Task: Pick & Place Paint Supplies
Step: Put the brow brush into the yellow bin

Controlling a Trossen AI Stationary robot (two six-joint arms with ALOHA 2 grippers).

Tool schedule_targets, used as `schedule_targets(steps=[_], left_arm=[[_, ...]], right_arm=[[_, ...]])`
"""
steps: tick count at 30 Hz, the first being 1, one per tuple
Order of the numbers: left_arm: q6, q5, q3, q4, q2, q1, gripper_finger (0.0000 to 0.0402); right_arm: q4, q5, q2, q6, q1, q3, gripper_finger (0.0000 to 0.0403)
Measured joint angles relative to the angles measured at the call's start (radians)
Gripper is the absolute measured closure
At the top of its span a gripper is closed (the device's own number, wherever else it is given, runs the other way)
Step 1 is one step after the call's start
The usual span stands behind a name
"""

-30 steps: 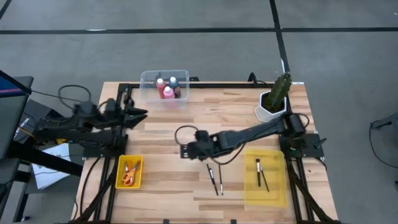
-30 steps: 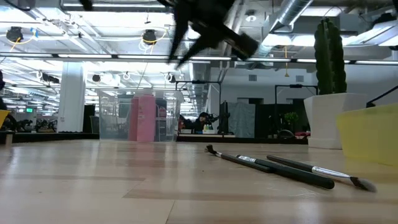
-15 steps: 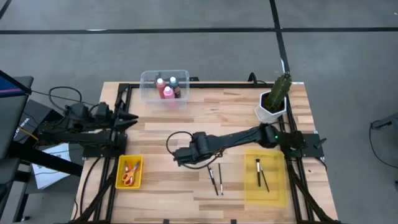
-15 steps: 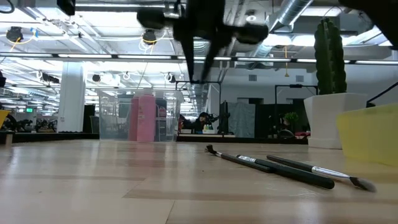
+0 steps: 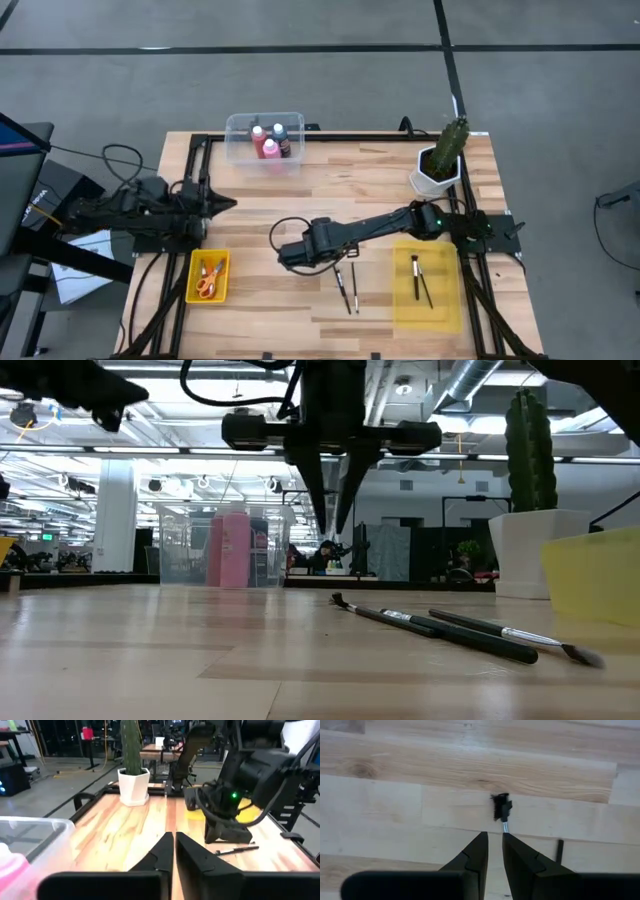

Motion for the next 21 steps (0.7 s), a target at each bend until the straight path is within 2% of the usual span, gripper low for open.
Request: schedule_targets(steps=[4, 6, 21], left_arm=[[-0.029, 0.001, -0.078, 0.109, -0.072, 0.000, 0.0396], [-0.048, 0.002, -0.109, 0.110, -0.105, 0.000, 0.0395], [-0.051, 0.046, -0.331, 0.299, -0.107, -0.008, 0.0399]], right_arm=[[0.001, 0.000, -0.006, 0.002, 0.003, 0.000, 0.0349], [0.007, 0.000, -0.007, 0.001, 0.007, 0.000, 0.0349], [0.000, -0.046, -0.007, -0.038, 0.009, 0.001, 0.0349]])
